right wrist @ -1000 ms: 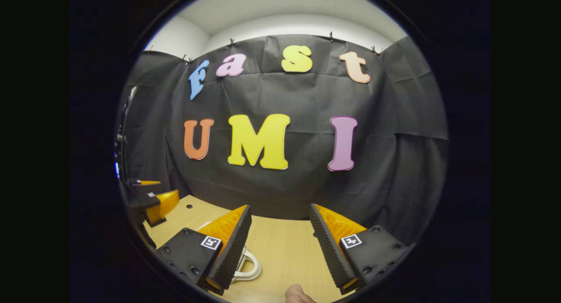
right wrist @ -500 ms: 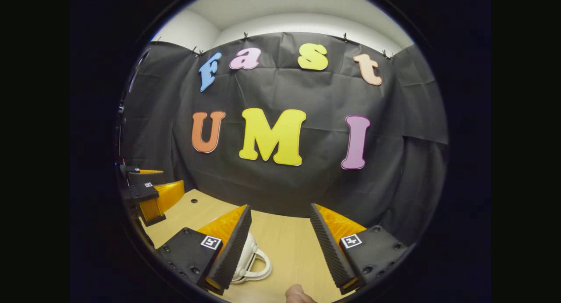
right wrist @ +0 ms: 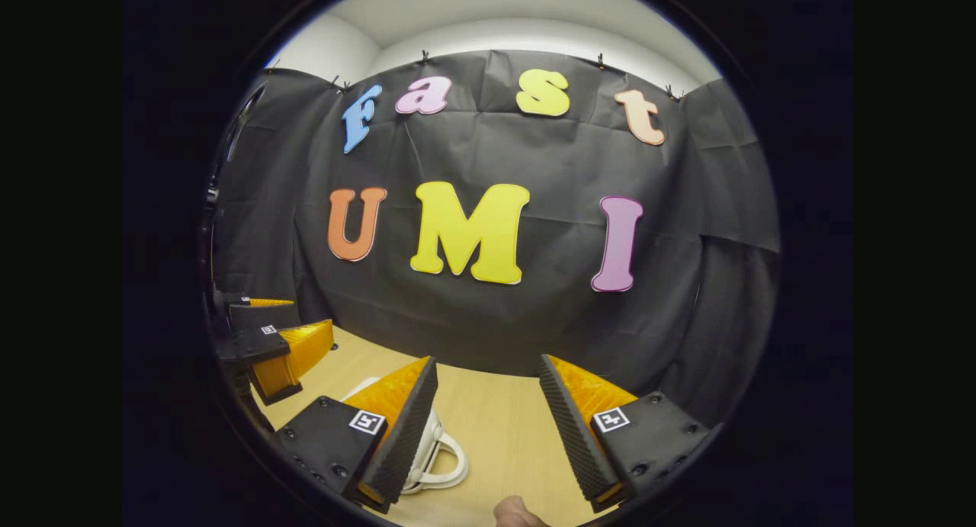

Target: First open the suitcase, pack the skin care products into it, and then close the suitcase.

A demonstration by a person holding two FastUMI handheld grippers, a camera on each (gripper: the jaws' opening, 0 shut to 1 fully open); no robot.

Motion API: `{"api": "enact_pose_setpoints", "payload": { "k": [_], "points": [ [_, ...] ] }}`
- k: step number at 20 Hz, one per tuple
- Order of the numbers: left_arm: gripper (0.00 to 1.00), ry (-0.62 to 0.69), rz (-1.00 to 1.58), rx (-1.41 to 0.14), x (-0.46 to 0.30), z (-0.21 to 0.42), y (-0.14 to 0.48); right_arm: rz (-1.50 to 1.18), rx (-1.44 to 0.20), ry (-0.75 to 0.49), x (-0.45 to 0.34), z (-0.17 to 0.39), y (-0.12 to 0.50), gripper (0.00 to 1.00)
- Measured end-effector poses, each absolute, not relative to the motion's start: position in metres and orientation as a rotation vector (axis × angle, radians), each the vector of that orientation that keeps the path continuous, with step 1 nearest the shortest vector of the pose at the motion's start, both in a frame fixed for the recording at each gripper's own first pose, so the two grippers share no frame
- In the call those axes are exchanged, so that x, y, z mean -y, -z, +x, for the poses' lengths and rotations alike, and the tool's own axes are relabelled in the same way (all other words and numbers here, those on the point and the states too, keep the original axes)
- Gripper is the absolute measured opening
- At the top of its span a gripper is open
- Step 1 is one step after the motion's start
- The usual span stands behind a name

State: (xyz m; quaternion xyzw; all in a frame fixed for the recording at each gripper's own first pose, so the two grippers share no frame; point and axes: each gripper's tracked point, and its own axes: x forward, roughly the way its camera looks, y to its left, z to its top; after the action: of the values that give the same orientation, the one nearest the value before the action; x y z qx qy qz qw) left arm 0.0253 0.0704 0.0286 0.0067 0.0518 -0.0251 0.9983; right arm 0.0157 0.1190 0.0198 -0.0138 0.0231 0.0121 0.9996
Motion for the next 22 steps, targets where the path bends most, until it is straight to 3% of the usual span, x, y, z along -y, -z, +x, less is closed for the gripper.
{"api": "enact_pose_setpoints", "payload": {
  "k": [22],
  "points": [
    [0.98,0.076,0.030,-0.104,-0.070,0.035,-0.024,-0.044,-0.038,-0.021,-0.126,0.031,-0.025,0.80]
  ]
}}
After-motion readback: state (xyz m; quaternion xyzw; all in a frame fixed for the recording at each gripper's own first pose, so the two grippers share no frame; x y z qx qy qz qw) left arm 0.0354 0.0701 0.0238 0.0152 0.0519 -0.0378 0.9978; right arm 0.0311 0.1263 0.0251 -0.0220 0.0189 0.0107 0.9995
